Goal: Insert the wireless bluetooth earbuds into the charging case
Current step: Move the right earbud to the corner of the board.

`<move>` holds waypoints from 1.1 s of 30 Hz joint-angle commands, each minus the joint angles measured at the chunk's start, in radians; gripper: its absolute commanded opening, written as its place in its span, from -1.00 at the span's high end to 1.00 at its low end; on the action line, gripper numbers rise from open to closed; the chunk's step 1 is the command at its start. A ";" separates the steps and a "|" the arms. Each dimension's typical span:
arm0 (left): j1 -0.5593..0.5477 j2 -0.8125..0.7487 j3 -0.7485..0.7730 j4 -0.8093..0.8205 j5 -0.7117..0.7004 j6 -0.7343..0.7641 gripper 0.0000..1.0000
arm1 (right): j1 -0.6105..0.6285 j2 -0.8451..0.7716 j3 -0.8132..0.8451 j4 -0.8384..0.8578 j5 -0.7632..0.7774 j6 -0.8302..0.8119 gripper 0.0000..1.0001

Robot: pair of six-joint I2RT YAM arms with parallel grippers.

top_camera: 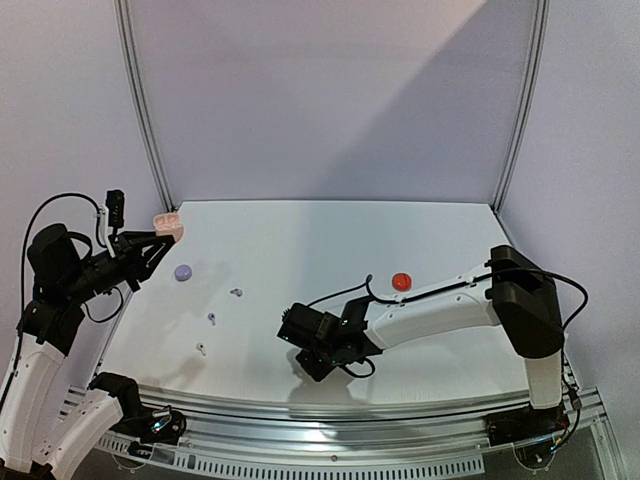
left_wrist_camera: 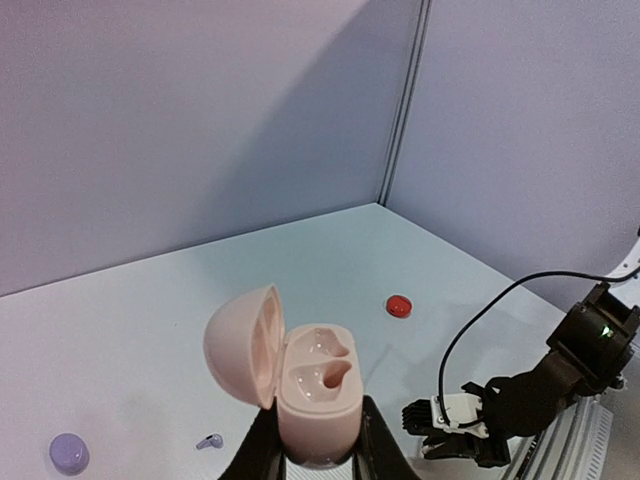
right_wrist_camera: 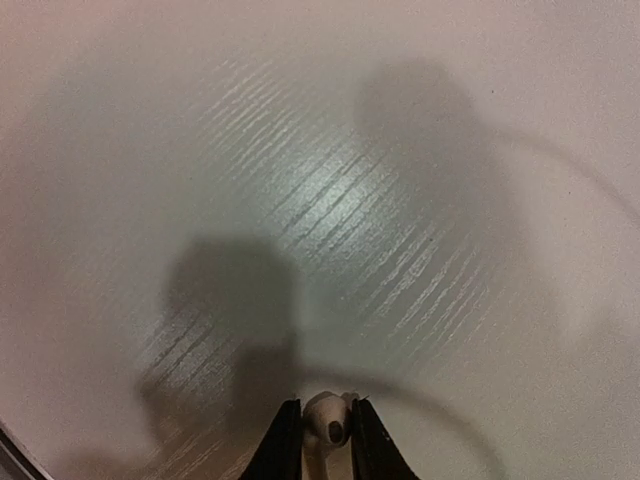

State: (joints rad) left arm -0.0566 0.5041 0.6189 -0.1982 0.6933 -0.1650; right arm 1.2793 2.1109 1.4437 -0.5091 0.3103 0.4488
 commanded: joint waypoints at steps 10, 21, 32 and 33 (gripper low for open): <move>0.011 -0.004 -0.013 0.010 0.009 0.005 1.00 | -0.039 0.012 0.164 -0.209 -0.105 -0.022 0.34; 0.011 -0.003 -0.013 0.013 0.010 0.007 1.00 | -0.088 0.129 0.488 -0.561 -0.158 0.105 -0.08; 0.011 -0.001 -0.023 0.019 0.017 -0.002 1.00 | -0.088 0.284 0.658 -0.695 -0.200 0.103 -0.24; 0.011 -0.002 -0.024 0.019 0.017 -0.002 1.00 | -0.088 0.293 0.662 -0.691 -0.204 0.100 -0.19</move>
State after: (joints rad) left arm -0.0563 0.5041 0.6098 -0.1940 0.7006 -0.1658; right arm 1.1908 2.3680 2.0697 -1.1515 0.1299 0.5491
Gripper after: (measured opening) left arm 0.191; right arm 0.622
